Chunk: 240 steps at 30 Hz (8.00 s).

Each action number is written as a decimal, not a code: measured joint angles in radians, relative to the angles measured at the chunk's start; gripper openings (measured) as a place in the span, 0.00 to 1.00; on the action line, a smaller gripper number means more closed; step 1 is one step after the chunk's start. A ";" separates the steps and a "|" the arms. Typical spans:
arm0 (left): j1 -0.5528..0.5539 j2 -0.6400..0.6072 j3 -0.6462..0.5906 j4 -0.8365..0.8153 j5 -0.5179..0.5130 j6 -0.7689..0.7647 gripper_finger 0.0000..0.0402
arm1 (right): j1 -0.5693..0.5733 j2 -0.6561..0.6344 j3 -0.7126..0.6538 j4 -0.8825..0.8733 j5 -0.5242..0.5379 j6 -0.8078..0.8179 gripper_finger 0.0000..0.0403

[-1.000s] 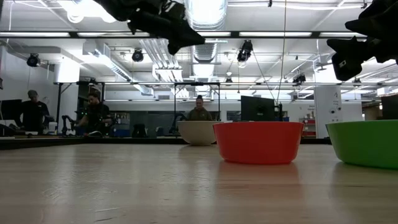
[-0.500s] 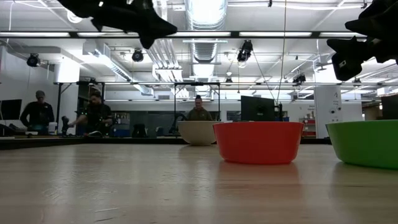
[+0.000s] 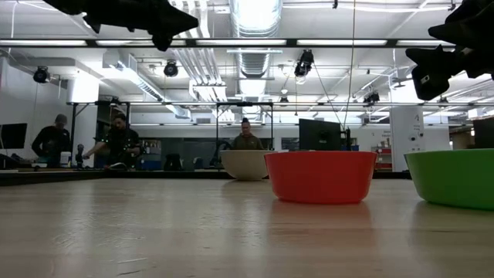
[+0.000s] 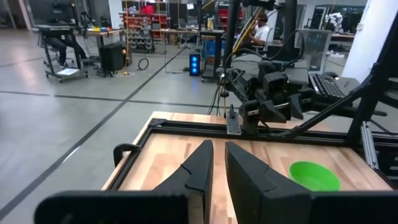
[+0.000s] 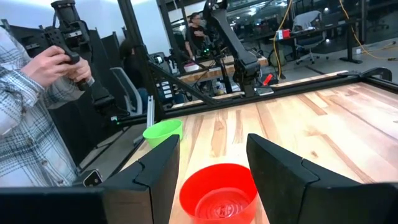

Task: Nest bowls inside each other
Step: Stack the right green bowl on top of the stacked green bowl

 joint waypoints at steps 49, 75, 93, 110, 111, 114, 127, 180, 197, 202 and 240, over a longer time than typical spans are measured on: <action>0.000 -0.150 -0.053 0.003 0.156 -0.004 0.11 | 0.000 0.000 0.000 0.000 0.000 0.000 0.45; 0.000 -0.129 -0.053 0.001 0.155 -0.006 0.11 | 0.000 0.000 0.000 0.000 0.000 0.000 0.45; 0.000 -0.129 -0.053 0.001 0.155 -0.006 0.11 | 0.000 0.000 0.000 0.000 0.000 0.000 0.45; 0.000 -0.129 -0.053 0.002 0.155 -0.006 0.11 | 0.000 0.001 0.005 0.099 0.001 0.058 0.45; 0.000 -0.129 -0.053 0.002 0.155 -0.006 0.11 | 0.000 0.002 0.015 0.082 0.004 0.067 0.45; 0.000 -0.129 -0.053 0.002 0.155 -0.006 0.11 | 0.000 0.014 0.066 0.006 0.030 0.074 0.45; 0.000 -0.129 -0.053 0.002 0.155 -0.006 0.11 | 0.000 0.251 0.385 -0.224 0.136 0.111 0.45; 0.000 -0.129 -0.053 0.001 0.155 -0.006 0.11 | 0.000 1.072 0.732 -0.850 -0.207 0.649 0.45; 0.000 -0.129 -0.053 -0.001 0.155 -0.006 0.11 | 0.000 1.048 0.581 -0.715 -0.249 0.740 0.45; 0.000 -0.129 -0.053 -0.001 0.155 -0.006 0.11 | 0.000 1.046 0.528 -0.656 -0.276 0.777 0.45; 0.000 -0.129 -0.053 -0.001 0.155 -0.006 0.11 | 0.000 1.045 0.397 -0.512 -0.319 0.814 0.18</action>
